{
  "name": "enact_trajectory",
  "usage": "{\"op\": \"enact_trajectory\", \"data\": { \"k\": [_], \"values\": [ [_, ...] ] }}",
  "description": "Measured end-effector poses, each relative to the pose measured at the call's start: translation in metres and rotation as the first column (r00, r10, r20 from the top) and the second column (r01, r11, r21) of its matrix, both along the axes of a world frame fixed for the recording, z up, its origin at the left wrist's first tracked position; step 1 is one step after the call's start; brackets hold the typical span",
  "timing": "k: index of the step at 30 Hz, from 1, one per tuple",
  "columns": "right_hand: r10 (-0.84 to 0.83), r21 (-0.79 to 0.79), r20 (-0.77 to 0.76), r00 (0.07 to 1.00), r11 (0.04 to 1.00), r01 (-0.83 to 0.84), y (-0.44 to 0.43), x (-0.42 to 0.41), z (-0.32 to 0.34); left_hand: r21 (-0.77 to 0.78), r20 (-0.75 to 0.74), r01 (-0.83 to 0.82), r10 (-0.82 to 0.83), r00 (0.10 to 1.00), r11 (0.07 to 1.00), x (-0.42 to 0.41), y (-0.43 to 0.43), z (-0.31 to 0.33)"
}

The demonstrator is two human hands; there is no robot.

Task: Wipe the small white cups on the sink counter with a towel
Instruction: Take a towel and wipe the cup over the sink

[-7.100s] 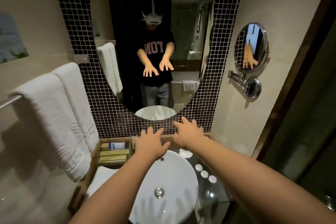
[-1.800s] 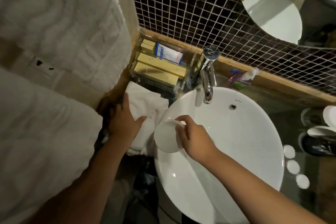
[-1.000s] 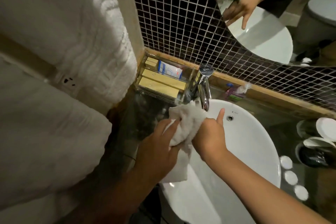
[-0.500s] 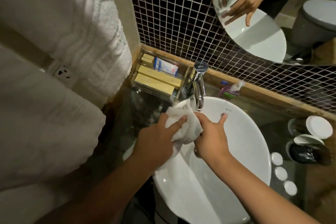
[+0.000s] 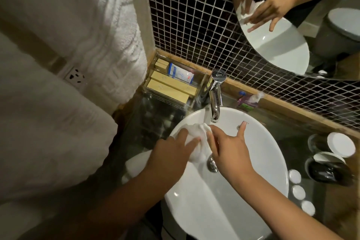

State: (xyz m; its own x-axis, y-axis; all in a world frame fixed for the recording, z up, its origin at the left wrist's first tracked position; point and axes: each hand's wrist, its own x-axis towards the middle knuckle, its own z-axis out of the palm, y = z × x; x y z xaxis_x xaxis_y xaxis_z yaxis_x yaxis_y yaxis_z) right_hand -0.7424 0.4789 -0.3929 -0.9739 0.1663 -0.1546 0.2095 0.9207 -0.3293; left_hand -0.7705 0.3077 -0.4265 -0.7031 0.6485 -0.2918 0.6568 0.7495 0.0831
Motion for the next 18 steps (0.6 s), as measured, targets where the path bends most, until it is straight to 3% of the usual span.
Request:
{"op": "enact_trajectory", "data": {
  "k": [3, 10, 15, 18],
  "values": [
    [-0.011, -0.033, -0.010, 1.000, 0.999, 0.010, -0.004, 0.004, -0.001, 0.027, -0.033, -0.083, 0.083, 0.996, 0.996, -0.003, -0.002, 0.000],
    [-0.036, -0.160, 0.097, 0.995, 0.986, 0.052, -0.003, 0.001, -0.017, 0.009, 0.038, 0.038, -0.038, 0.999, 0.999, 0.001, 0.003, 0.006],
    [0.081, -0.025, 0.049, 0.996, 0.996, -0.080, -0.011, 0.007, -0.020, -0.151, 0.054, 0.010, -0.002, 0.999, 0.989, 0.001, -0.007, 0.001],
    [0.122, -0.010, 0.069, 0.990, 0.992, -0.122, -0.010, 0.009, -0.020, -0.107, 0.015, -0.025, 0.027, 1.000, 0.994, 0.012, -0.008, 0.002]
  ]
}}
